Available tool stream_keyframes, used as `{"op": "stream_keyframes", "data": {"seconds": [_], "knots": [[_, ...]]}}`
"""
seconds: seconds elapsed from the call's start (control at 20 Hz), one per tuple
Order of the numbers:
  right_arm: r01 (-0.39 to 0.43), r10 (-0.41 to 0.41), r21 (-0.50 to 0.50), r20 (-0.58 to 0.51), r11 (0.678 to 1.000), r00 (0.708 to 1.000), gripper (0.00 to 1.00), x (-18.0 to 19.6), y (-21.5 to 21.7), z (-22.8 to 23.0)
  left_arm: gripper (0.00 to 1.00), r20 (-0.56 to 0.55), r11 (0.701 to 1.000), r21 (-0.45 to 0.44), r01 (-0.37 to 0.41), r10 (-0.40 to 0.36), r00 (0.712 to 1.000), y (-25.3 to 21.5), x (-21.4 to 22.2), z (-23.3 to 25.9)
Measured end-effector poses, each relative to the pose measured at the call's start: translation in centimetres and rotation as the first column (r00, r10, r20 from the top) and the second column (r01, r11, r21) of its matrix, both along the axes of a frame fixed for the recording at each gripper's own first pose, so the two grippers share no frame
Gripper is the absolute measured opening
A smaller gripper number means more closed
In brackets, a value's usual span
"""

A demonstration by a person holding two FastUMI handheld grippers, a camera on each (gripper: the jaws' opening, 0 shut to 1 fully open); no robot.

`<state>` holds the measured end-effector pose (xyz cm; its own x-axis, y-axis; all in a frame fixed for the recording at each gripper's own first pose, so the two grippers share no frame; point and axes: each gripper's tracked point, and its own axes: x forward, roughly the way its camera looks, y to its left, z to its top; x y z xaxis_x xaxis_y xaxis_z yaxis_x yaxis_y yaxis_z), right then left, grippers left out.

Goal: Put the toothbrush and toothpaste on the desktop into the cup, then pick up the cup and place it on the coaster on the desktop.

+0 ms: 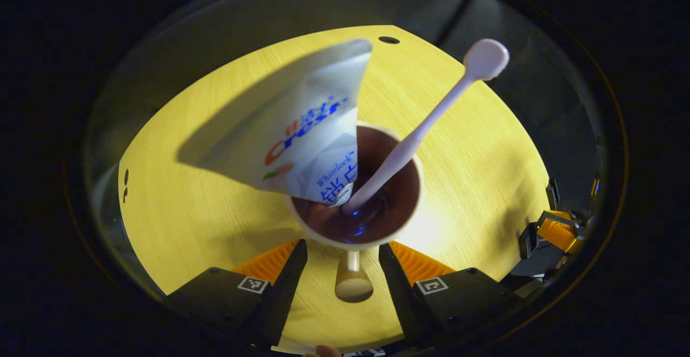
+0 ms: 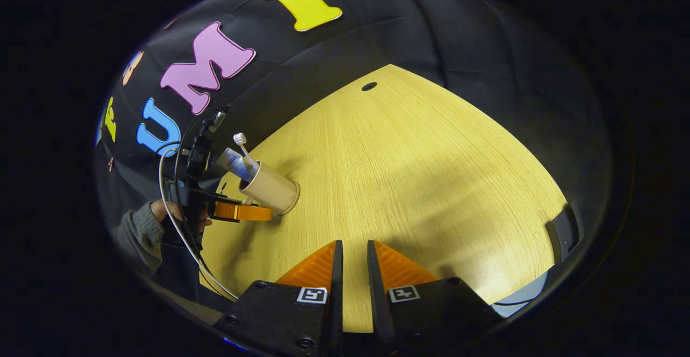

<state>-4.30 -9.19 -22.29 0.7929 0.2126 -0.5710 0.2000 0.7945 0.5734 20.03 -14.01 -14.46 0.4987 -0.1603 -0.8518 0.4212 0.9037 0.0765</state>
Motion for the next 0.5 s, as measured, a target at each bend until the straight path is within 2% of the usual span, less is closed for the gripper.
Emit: {"op": "stream_keyframes", "data": {"seconds": [0.25, 0.5], "knots": [[-0.051, 0.051, -0.010, -0.005, 0.999, 0.999, 0.27, 1.0, 1.6, -0.1, 0.84, 0.043, 0.997, -0.074, -0.019, 0.022, 0.999, 1.3, -2.1, 3.1], [-0.142, 0.142, -0.018, 0.001, 0.990, 0.990, 0.27, 2.3, 4.6, 0.3, 0.84, 0.084, 0.986, -0.141, -0.088, 0.100, 0.991, 5.2, -4.8, 5.0]]}}
